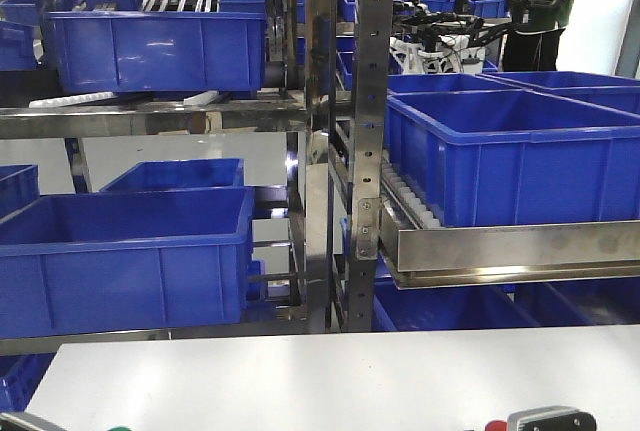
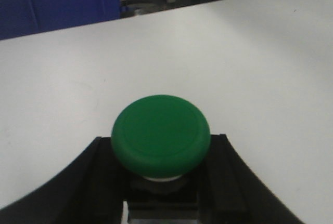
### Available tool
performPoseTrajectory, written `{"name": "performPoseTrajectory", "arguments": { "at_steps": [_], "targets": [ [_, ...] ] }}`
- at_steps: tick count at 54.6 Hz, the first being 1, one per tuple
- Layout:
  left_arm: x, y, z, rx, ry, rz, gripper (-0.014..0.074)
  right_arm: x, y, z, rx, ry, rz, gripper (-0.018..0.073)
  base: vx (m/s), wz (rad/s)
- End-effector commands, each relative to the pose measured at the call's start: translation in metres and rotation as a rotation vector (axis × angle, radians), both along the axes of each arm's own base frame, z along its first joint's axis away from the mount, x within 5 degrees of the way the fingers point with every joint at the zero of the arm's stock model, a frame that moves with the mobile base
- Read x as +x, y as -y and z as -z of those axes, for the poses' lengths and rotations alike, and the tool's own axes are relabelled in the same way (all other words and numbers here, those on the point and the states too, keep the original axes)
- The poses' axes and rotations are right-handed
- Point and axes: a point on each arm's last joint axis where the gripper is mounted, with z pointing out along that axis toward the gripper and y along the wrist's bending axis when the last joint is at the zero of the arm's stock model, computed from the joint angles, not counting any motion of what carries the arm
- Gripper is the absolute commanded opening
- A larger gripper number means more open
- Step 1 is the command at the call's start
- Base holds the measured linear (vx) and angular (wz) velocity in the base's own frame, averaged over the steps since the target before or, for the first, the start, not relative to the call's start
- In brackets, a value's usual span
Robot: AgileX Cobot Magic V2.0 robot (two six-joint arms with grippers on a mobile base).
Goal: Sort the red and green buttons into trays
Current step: 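Grasp the green-capped button switch with the left gripper and lift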
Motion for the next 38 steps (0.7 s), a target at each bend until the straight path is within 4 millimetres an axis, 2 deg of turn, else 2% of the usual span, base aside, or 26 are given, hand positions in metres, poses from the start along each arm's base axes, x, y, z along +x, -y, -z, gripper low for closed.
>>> {"name": "performPoseTrajectory", "arguments": {
  "at_steps": [1,11,18,29,38],
  "targets": [
    [0.005,0.003,-0.048,-0.115,0.206,-0.009,-0.0003,0.006,-0.002,-0.044,0.015,0.178,-0.033,-0.0008,0.00,0.00],
    [-0.007,-0.005,-0.088,0.011,0.151,-0.060,0.0000,-0.008,0.003,-0.092,-0.009,0.064,0.010,-0.0008,0.00,0.00],
    [-0.025,-0.013,-0.121,0.020,0.113,-0.144,0.0000,-0.031,0.009,-0.130,-0.046,-0.002,0.045,-0.0008,0.00,0.00],
    [-0.062,-0.025,-0.165,0.051,0.138,-0.254,0.0000,-0.075,0.018,-0.186,-0.070,0.060,0.097,-0.0008,0.00,0.00],
    [-0.094,-0.033,-0.191,0.076,0.197,-0.323,0.0000,-0.109,0.026,-0.215,-0.093,0.134,0.144,-0.0008,0.00,0.00]
  ]
}}
